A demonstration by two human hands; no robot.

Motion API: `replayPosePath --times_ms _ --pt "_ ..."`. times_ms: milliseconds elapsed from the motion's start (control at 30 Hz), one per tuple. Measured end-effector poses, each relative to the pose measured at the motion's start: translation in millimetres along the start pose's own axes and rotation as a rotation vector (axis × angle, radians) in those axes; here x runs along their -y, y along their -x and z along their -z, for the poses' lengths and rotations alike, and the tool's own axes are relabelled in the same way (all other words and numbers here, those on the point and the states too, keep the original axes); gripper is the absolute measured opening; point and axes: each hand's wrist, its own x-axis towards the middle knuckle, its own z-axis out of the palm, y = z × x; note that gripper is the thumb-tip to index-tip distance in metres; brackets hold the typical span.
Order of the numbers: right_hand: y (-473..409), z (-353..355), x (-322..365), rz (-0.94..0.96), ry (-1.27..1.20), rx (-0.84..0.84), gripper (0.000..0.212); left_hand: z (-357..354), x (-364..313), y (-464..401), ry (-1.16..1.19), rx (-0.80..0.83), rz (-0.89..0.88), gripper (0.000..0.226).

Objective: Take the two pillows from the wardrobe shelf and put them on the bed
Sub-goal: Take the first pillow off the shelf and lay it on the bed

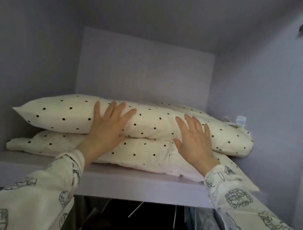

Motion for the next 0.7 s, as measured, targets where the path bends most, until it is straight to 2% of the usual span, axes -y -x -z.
replayPosePath --times_ms 100,200,300,400,533,700 --pt "-27.2 -24.2 -4.0 0.0 0.064 0.039 0.081 -14.0 3.4 -15.3 -0.118 -0.112 0.022 0.083" --pt "-48.7 -35.4 -6.6 -0.005 0.062 0.049 0.089 -20.6 5.7 -25.6 -0.132 -0.154 0.025 0.067" --pt "-58.7 -39.3 -4.8 0.021 0.085 -0.007 0.069 -21.7 5.5 -26.9 -0.11 -0.178 0.025 0.048" --pt "-58.7 -39.8 1.2 0.029 0.135 -0.112 0.047 -20.5 5.0 -26.1 -0.061 -0.206 0.025 0.043" --pt "-62.3 -19.4 4.4 0.063 0.072 -0.227 0.04 -8.7 7.2 -27.1 -0.013 -0.281 0.072 0.044" --pt "-69.6 26.2 6.3 0.1 0.094 -0.472 0.032 33.3 11.3 -41.1 -0.004 -0.405 0.114 0.043"
